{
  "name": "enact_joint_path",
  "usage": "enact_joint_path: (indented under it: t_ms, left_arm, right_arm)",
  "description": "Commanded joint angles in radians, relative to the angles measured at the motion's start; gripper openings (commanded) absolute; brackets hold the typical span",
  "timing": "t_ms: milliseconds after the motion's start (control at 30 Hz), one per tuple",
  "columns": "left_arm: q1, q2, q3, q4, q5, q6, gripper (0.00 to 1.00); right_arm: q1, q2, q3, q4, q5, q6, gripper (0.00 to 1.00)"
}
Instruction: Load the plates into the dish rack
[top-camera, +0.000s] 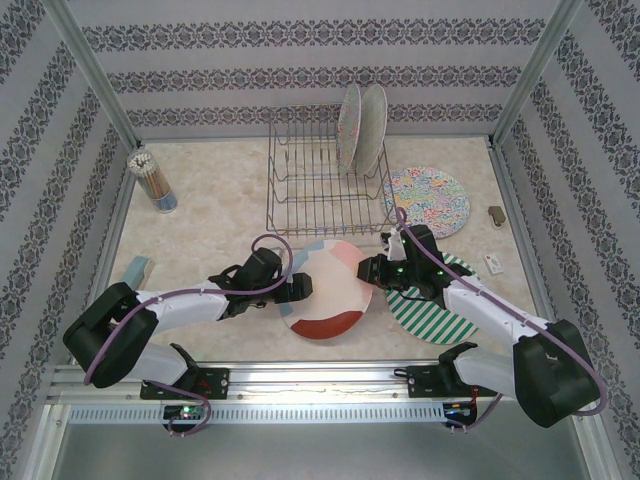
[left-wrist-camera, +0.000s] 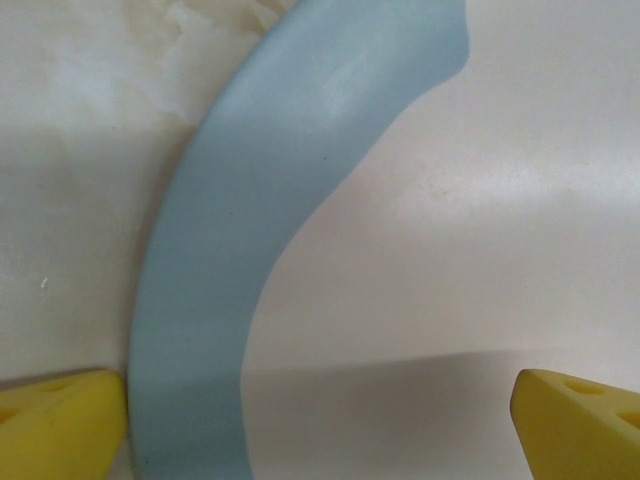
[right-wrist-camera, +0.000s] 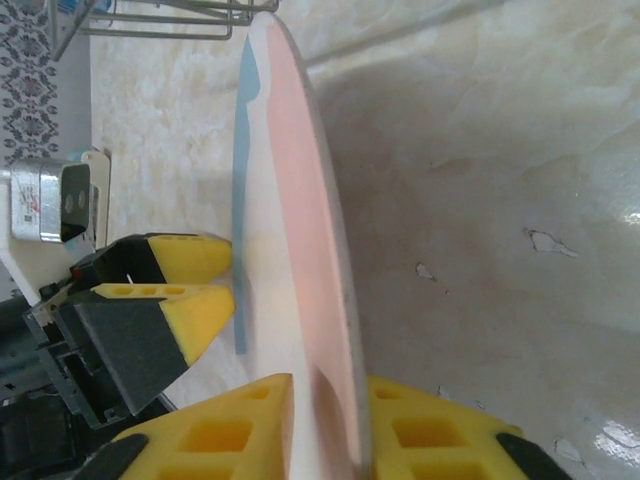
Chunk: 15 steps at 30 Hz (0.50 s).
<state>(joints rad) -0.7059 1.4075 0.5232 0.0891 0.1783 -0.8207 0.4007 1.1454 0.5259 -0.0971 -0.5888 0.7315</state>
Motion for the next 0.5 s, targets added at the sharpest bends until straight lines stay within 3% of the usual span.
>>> enact_joint_path:
  t_ms: [0, 167, 233, 467]
  left_arm:
    - [-0.03, 0.078, -0.006, 0.167, 0.094, 0.007, 1.0]
    - [-0.031, 0.047, 0.007, 0.125, 0.079, 0.025, 1.0]
    - [-0.031, 0.025, 0.017, 0.098, 0.068, 0.035, 1.0]
    - [-0.03, -0.086, 0.043, -0.007, 0.034, 0.063, 1.0]
  right_arm:
    - [-0.014, -0.031, -0.014, -0.003, -0.023, 0.005, 0.19]
    - [-0.029, -0.053, -0.012, -0.016, -0.028, 0.007, 0.1]
    - [-0.031, -0.06, -0.007, -0.026, -0.025, 0.004, 0.0]
    - [-0.033, -0.089, 0.004, -0.057, -0.014, 0.005, 0.0]
